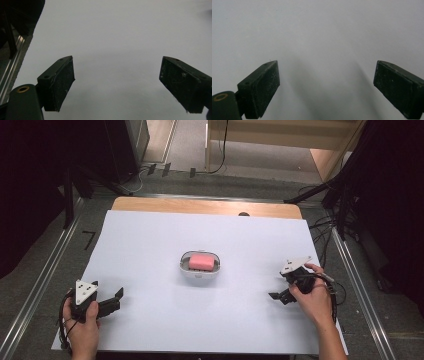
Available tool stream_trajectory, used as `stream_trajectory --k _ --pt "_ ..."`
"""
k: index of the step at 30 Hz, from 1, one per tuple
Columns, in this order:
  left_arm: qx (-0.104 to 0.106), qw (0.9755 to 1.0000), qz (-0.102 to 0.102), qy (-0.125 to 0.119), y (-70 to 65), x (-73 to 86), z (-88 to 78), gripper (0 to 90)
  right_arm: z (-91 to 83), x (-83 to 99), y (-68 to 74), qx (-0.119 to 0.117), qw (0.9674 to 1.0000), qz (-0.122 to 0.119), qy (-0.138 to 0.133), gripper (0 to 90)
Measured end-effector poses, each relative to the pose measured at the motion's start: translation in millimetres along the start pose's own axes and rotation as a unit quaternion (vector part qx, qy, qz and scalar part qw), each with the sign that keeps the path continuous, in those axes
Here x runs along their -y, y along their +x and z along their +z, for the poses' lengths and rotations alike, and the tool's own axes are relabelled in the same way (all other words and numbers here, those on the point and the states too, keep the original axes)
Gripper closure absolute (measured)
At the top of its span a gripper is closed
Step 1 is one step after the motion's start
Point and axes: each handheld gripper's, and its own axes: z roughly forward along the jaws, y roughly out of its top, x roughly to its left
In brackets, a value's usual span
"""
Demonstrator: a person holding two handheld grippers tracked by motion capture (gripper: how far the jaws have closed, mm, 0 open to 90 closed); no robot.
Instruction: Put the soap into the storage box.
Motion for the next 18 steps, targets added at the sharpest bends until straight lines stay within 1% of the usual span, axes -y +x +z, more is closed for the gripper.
stream_trajectory --k 2,9,10,12,14,15,16,17,18 --pt "0.000 1.0000 0.001 0.000 0.0 0.0 0.0 13.6 -3.4 5.6 -0.5 0.001 0.9999 0.009 -0.007 7.3" --pt "0.000 1.0000 0.001 0.000 -0.2 0.0 -0.1 13.7 -11.1 22.8 -1.9 0.008 0.9995 0.022 -0.021 6.5" --pt "-0.001 1.0000 0.001 0.000 -0.2 0.0 -0.1 13.6 -12.0 25.6 -2.5 0.013 0.9994 0.022 -0.025 6.5" --pt "-0.001 1.0000 0.001 0.000 -0.2 0.0 -0.1 13.7 -14.0 30.4 -2.6 0.010 0.9991 0.030 -0.029 6.3" --pt "-0.001 1.0000 0.001 -0.001 -0.3 0.0 -0.1 13.6 -16.1 36.7 -3.3 0.013 0.9988 0.032 -0.035 6.2" --pt "-0.001 1.0000 0.002 0.000 -0.3 0.0 -0.1 13.6 -17.1 39.2 -3.1 0.012 0.9986 0.038 -0.036 6.1" --pt "-0.001 1.0000 0.002 0.000 -0.4 0.0 -0.1 13.6 -17.6 41.7 -3.5 0.013 0.9984 0.036 -0.041 5.8" --pt "-0.001 1.0000 0.002 0.000 -0.4 0.0 -0.1 13.7 -18.7 44.0 -3.0 0.013 0.9982 0.041 -0.042 5.7" --pt "-0.002 1.0000 0.002 -0.001 -0.5 0.0 -0.1 13.6 -19.7 46.2 -3.5 0.013 0.9981 0.041 -0.045 5.4"
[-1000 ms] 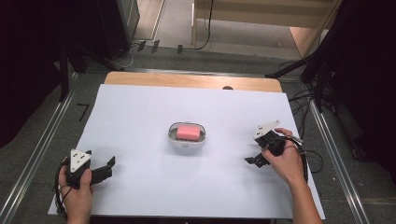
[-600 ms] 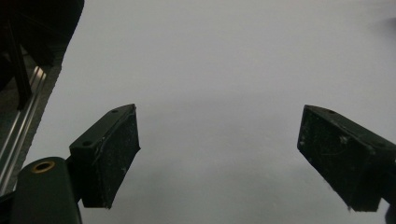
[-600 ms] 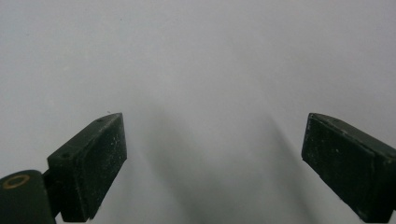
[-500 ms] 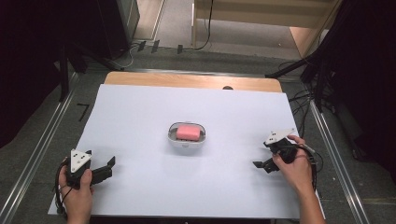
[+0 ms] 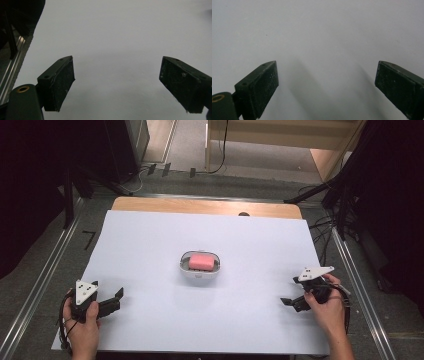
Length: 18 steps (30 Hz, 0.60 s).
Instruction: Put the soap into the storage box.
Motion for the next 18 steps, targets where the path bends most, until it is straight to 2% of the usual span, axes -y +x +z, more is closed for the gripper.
stream_trajectory --k 11,15,18 --pt "0.000 1.0000 0.001 -0.002 -0.1 0.2 -0.1 13.7 -15.4 24.5 -2.8 0.006 0.9975 0.033 -0.063 4.8" --pt "-0.001 1.0000 0.001 -0.002 -0.1 0.2 -0.2 13.7 -20.3 33.7 -3.0 0.011 0.9949 0.049 -0.087 3.8" --pt "-0.001 1.0000 0.001 -0.002 -0.2 0.2 -0.1 13.7 -23.6 41.2 -3.0 0.020 0.9918 0.061 -0.111 1.7"
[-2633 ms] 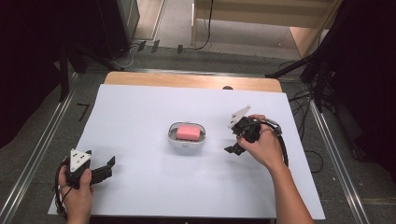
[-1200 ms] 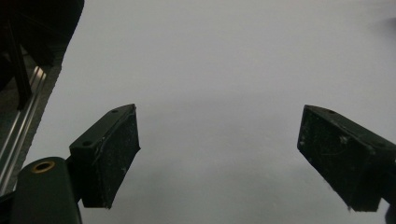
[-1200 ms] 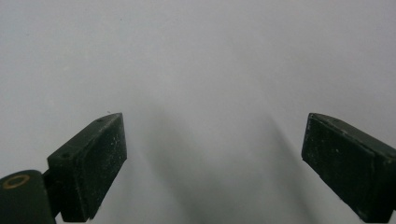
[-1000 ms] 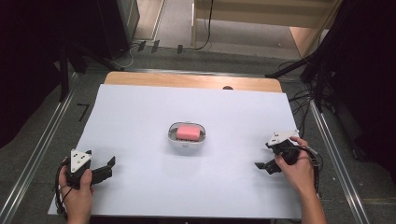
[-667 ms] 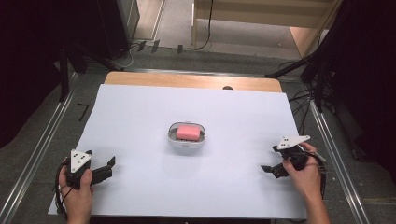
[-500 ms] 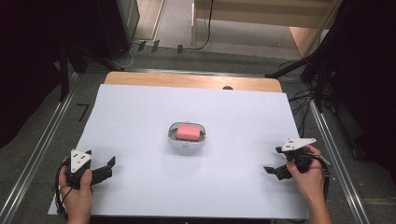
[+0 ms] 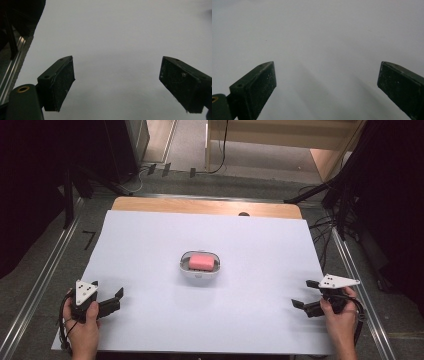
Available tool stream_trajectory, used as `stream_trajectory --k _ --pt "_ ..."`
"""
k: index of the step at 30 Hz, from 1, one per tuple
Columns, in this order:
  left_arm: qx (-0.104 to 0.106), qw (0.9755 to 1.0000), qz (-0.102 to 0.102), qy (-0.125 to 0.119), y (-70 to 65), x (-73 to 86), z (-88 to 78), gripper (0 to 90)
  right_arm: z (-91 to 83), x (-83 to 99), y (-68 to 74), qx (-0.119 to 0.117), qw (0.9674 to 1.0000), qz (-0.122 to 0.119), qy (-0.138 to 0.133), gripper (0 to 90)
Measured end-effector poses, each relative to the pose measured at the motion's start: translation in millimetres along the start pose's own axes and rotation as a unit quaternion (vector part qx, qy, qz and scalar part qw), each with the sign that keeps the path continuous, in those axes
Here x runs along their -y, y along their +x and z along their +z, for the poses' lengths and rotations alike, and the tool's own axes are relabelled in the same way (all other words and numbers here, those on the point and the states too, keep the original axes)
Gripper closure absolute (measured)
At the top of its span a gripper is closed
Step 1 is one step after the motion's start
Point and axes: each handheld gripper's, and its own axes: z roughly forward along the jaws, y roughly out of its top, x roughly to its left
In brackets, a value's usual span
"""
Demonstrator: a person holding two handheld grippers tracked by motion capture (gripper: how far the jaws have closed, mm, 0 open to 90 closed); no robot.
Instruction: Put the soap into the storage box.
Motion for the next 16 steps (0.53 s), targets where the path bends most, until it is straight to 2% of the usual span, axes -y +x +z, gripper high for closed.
stream_trajectory --k 4,7,10,13,16 --pt "0.000 1.0000 0.000 0.000 0.1 0.0 -0.1 13.7 -5.5 8.4 -0.4 0.013 0.9993 0.019 -0.031 0.0" --pt "0.000 1.0000 0.000 0.001 0.2 0.0 -0.2 13.7 -7.7 15.2 -1.9 0.012 0.9973 0.040 -0.060 0.0" --pt "0.000 1.0000 0.000 0.001 0.2 -0.1 -0.1 13.7 -11.4 17.5 -2.5 0.019 0.9952 0.051 -0.081 0.0" --pt "0.000 1.0000 -0.001 0.001 0.2 -0.1 -0.1 13.7 -12.5 18.8 -1.4 0.039 0.9934 0.062 -0.089 0.0" --pt "0.000 1.0000 0.000 0.002 0.2 -0.1 0.0 13.7 -10.0 17.5 0.7 0.056 0.9935 0.062 -0.077 0.0"
